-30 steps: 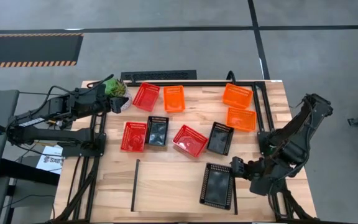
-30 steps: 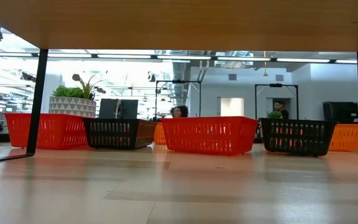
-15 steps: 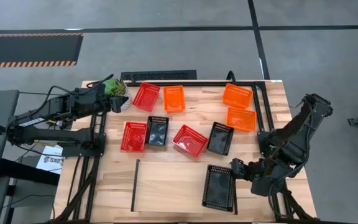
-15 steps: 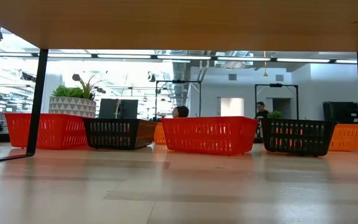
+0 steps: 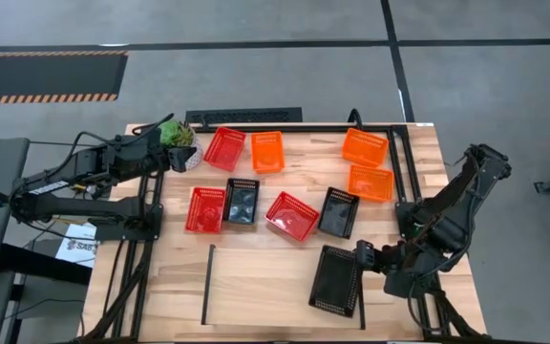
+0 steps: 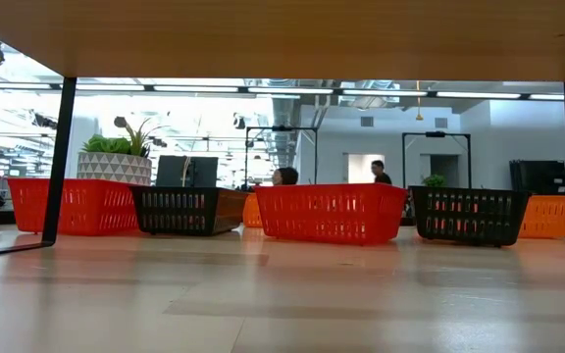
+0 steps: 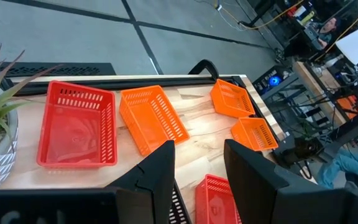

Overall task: Stack baskets on shelf by color
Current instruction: Put the top black bin on the shelf, then stack the right black bin on the top of the black bin on the shelf

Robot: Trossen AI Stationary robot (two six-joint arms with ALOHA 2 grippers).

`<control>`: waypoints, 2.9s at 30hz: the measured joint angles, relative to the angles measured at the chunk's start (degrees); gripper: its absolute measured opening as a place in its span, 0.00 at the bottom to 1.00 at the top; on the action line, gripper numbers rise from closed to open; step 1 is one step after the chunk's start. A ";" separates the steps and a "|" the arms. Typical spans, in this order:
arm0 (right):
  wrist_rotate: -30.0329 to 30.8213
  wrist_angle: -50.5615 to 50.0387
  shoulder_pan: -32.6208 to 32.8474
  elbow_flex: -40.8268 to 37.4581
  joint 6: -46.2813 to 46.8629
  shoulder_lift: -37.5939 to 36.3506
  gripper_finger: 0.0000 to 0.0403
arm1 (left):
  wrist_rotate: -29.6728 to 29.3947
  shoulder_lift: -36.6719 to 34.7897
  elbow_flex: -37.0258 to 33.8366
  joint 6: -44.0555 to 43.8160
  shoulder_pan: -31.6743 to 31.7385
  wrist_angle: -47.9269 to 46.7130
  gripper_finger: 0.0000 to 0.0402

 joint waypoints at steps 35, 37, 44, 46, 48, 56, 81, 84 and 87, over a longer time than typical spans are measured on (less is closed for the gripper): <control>11.89 8.18 -10.86 11.24 32.17 -0.89 0.37 | 0.40 0.00 0.00 -0.67 0.01 0.20 0.31; 12.24 7.35 -14.96 11.21 38.20 -0.44 0.34 | 0.42 -0.02 0.00 -0.68 0.00 0.22 0.31; 9.05 5.01 -23.44 11.19 49.51 5.30 0.18 | 0.50 0.00 0.00 -0.83 0.02 0.22 0.31; 8.18 3.01 -23.63 11.19 50.78 7.40 0.12 | 0.55 -0.02 0.00 -0.83 0.02 0.22 0.31; 7.25 1.08 -23.52 11.17 51.48 9.56 0.06 | 0.57 -0.02 0.00 -0.83 0.02 0.22 0.31; 4.18 -1.96 -22.99 11.15 52.09 15.44 0.06 | 1.05 -0.02 0.00 -0.83 0.02 0.22 0.31; -7.55 2.67 -21.11 13.09 46.90 15.28 0.02 | 1.99 -0.02 0.00 0.04 0.02 -0.15 0.31; -7.19 2.17 -21.16 18.55 46.97 15.26 0.02 | 1.99 -0.02 0.00 0.04 0.02 -0.14 0.31; -6.80 1.54 -21.27 26.46 46.43 15.28 0.04 | 2.17 -0.02 0.00 0.02 0.02 -0.13 0.31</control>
